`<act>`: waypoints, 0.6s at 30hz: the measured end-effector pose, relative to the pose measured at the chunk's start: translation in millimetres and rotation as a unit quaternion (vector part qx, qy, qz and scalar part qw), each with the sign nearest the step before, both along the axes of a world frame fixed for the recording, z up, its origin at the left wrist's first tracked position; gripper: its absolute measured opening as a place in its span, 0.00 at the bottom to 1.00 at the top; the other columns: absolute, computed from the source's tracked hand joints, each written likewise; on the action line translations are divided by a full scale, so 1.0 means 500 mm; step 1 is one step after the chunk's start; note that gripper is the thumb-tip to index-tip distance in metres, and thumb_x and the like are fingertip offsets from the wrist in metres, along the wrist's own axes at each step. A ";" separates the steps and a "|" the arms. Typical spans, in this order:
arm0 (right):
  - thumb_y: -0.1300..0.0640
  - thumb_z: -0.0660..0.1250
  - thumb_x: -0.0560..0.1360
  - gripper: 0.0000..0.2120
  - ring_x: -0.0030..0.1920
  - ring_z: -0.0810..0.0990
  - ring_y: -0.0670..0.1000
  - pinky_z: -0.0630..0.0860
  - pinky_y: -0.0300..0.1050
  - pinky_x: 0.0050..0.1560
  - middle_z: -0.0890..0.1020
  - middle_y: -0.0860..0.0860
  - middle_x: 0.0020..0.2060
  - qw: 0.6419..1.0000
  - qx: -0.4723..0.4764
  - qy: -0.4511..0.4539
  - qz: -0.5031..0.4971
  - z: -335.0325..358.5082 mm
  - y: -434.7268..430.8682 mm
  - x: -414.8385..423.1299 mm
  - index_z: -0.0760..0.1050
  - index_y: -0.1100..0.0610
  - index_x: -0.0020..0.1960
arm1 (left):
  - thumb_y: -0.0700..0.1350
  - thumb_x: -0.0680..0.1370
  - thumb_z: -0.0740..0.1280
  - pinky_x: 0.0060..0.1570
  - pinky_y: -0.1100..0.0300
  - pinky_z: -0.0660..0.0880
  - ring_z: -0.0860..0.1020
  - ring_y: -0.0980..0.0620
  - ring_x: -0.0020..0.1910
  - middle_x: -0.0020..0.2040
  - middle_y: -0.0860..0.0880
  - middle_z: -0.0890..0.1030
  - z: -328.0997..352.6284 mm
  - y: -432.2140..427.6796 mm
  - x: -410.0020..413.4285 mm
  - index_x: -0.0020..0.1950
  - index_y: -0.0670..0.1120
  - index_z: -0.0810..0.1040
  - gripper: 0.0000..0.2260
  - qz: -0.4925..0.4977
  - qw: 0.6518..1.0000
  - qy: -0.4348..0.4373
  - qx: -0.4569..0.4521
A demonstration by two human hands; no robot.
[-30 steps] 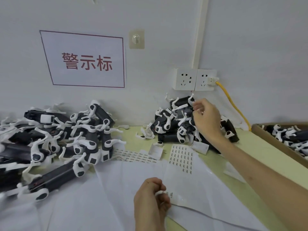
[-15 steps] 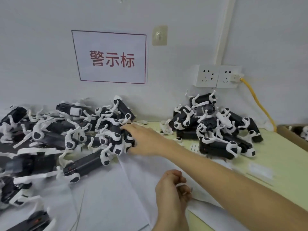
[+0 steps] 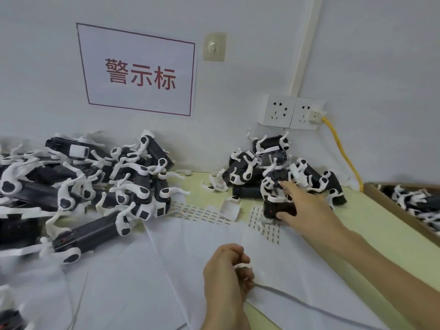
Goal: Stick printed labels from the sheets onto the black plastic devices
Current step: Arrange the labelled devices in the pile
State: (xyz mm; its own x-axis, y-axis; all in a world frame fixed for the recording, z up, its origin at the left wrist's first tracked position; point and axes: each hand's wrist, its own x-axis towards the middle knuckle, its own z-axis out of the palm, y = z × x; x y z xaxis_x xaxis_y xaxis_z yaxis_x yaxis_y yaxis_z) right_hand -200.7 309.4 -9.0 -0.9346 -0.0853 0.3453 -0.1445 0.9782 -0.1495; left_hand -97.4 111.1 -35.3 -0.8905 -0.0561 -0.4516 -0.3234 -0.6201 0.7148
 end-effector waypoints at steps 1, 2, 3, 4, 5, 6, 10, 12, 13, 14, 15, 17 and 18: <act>0.49 0.74 0.75 0.35 0.64 0.77 0.53 0.73 0.54 0.64 0.78 0.47 0.66 1.000 -0.022 -0.009 0.012 -0.002 0.017 0.000 0.60 0.45 0.77 | 0.32 0.79 0.59 0.21 0.65 0.64 0.68 0.51 0.19 0.26 0.46 0.76 0.000 0.001 0.000 0.38 0.41 0.77 0.12 0.000 1.000 0.000 -0.001; 0.49 0.75 0.75 0.35 0.63 0.78 0.52 0.74 0.54 0.63 0.78 0.46 0.66 0.999 -0.035 -0.013 0.025 -0.003 0.031 -0.002 0.61 0.43 0.76 | 0.32 0.79 0.59 0.20 0.66 0.64 0.68 0.51 0.18 0.26 0.46 0.75 -0.001 0.001 -0.001 0.38 0.41 0.77 0.13 0.001 1.000 0.000 0.001; 0.50 0.76 0.73 0.36 0.61 0.78 0.51 0.75 0.53 0.62 0.78 0.46 0.65 0.998 -0.052 -0.013 0.035 -0.003 0.041 -0.005 0.62 0.42 0.75 | 0.32 0.79 0.59 0.20 0.66 0.64 0.68 0.51 0.18 0.26 0.46 0.75 -0.001 0.000 -0.002 0.37 0.41 0.76 0.13 0.002 1.000 0.000 0.002; 0.51 0.78 0.71 0.36 0.58 0.79 0.50 0.75 0.51 0.60 0.79 0.46 0.63 0.996 -0.081 -0.004 0.043 0.000 0.049 -0.009 0.64 0.41 0.74 | 0.32 0.79 0.58 0.20 0.67 0.64 0.67 0.51 0.17 0.25 0.46 0.75 -0.001 0.000 -0.003 0.37 0.41 0.76 0.14 0.003 1.000 -0.002 0.003; 0.53 0.80 0.70 0.35 0.55 0.80 0.49 0.76 0.50 0.58 0.80 0.46 0.61 0.992 -0.116 0.019 0.048 0.005 0.056 -0.015 0.67 0.41 0.72 | 0.31 0.79 0.58 0.20 0.67 0.64 0.67 0.51 0.17 0.25 0.46 0.75 0.000 -0.001 -0.005 0.37 0.41 0.76 0.14 0.002 1.000 -0.003 0.002; 0.53 0.80 0.69 0.34 0.54 0.80 0.49 0.76 0.49 0.56 0.81 0.45 0.59 0.985 -0.152 0.060 0.051 0.013 0.062 -0.023 0.68 0.41 0.69 | 0.31 0.79 0.58 0.19 0.67 0.64 0.67 0.51 0.17 0.25 0.46 0.75 0.000 -0.001 -0.007 0.36 0.41 0.76 0.14 0.001 1.000 -0.005 0.001; 0.52 0.79 0.69 0.32 0.50 0.81 0.51 0.74 0.48 0.50 0.79 0.44 0.60 0.935 -0.260 0.241 -0.016 0.067 0.081 -0.102 0.66 0.43 0.66 | 0.29 0.79 0.56 0.16 0.67 0.63 0.65 0.51 0.15 0.23 0.44 0.73 0.004 0.002 -0.010 0.35 0.39 0.74 0.16 -0.008 1.000 -0.003 -0.002; 0.53 0.78 0.72 0.31 0.56 0.79 0.55 0.72 0.47 0.53 0.78 0.49 0.64 0.911 -0.295 0.281 -0.058 0.090 0.086 -0.158 0.65 0.49 0.68 | 0.28 0.79 0.56 0.16 0.67 0.62 0.65 0.51 0.14 0.23 0.43 0.73 0.003 0.004 -0.012 0.34 0.38 0.74 0.16 -0.014 1.000 0.000 -0.009; 0.55 0.76 0.74 0.30 0.60 0.78 0.56 0.71 0.46 0.55 0.76 0.52 0.66 0.906 -0.307 0.282 -0.073 0.095 0.090 -0.187 0.64 0.52 0.69 | 0.28 0.79 0.55 0.16 0.67 0.62 0.65 0.51 0.14 0.23 0.43 0.73 0.002 0.003 -0.013 0.34 0.38 0.74 0.16 -0.016 1.000 0.001 -0.012; 0.57 0.74 0.76 0.29 0.63 0.77 0.58 0.70 0.46 0.56 0.74 0.55 0.67 0.907 -0.311 0.269 -0.086 0.097 0.093 -0.214 0.63 0.55 0.71 | 0.27 0.79 0.55 0.15 0.66 0.62 0.65 0.51 0.14 0.23 0.43 0.73 0.001 0.002 -0.014 0.33 0.38 0.74 0.16 -0.018 1.000 0.002 -0.013; 0.58 0.72 0.78 0.28 0.64 0.76 0.60 0.72 0.48 0.57 0.74 0.58 0.68 0.915 -0.307 0.242 -0.099 0.097 0.097 -0.237 0.62 0.58 0.72 | 0.27 0.78 0.55 0.15 0.66 0.63 0.65 0.51 0.14 0.23 0.42 0.73 0.000 0.001 -0.015 0.33 0.37 0.73 0.16 -0.019 1.000 0.003 -0.013; 0.59 0.69 0.80 0.28 0.62 0.77 0.63 0.75 0.56 0.59 0.76 0.62 0.65 0.930 -0.286 0.197 -0.123 0.098 0.109 -0.269 0.60 0.60 0.74 | 0.27 0.78 0.55 0.15 0.66 0.64 0.66 0.51 0.14 0.23 0.42 0.72 -0.002 -0.002 -0.017 0.33 0.37 0.73 0.16 -0.020 1.000 0.005 -0.012; 0.59 0.69 0.80 0.28 0.61 0.78 0.64 0.76 0.59 0.59 0.77 0.62 0.63 0.933 -0.275 0.192 -0.130 0.101 0.117 -0.278 0.60 0.60 0.74 | 0.27 0.78 0.55 0.15 0.66 0.64 0.66 0.51 0.14 0.23 0.42 0.72 -0.003 -0.003 -0.018 0.33 0.37 0.73 0.16 -0.020 1.000 0.006 -0.013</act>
